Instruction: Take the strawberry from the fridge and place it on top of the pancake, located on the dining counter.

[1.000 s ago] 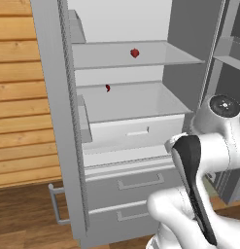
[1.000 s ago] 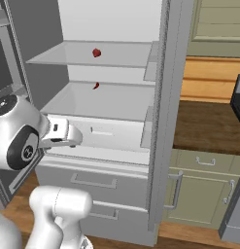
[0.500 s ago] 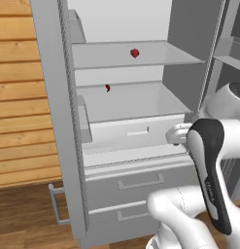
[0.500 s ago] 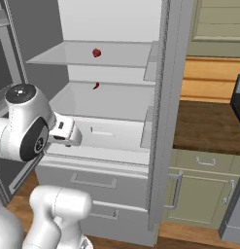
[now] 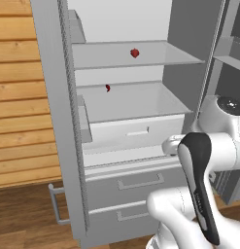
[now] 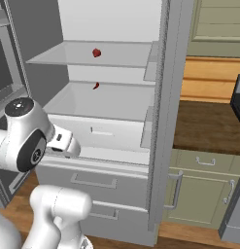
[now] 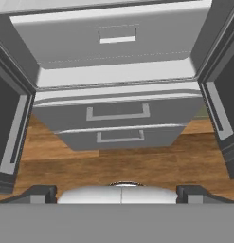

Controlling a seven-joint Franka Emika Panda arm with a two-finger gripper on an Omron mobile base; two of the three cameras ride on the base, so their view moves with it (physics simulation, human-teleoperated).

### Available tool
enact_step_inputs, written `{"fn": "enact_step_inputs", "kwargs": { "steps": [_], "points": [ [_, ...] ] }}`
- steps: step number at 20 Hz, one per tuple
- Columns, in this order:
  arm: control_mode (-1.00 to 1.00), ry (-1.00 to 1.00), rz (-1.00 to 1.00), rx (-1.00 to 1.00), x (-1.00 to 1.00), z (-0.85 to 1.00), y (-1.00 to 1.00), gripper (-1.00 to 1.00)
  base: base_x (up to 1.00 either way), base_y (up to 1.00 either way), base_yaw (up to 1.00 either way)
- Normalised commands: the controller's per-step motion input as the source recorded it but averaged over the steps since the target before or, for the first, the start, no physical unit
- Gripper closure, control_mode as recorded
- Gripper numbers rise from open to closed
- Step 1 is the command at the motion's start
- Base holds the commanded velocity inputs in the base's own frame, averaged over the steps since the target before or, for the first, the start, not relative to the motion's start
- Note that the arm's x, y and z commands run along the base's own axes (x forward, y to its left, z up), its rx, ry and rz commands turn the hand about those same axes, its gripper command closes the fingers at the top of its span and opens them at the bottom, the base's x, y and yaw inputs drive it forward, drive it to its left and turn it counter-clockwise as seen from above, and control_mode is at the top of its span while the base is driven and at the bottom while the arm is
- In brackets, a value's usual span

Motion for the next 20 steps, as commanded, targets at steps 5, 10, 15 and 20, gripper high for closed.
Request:
{"fn": "enact_step_inputs", "kwargs": {
  "steps": [5,10,15,20],
  "points": [
    [-1.00,0.01,0.00,0.00,0.00,0.00,0.00,-1.00,0.00,0.00,0.00],
    [1.00,0.00,0.00,0.00,0.00,0.00,0.01,-1.00,0.03,0.03,-0.01],
    [1.00,0.00,0.00,0.00,0.00,0.00,0.00,-1.00,0.44,0.13,-0.01],
    [1.00,0.00,0.00,0.00,0.00,0.00,0.00,-1.00,0.46,0.15,0.00]
  ]
}}
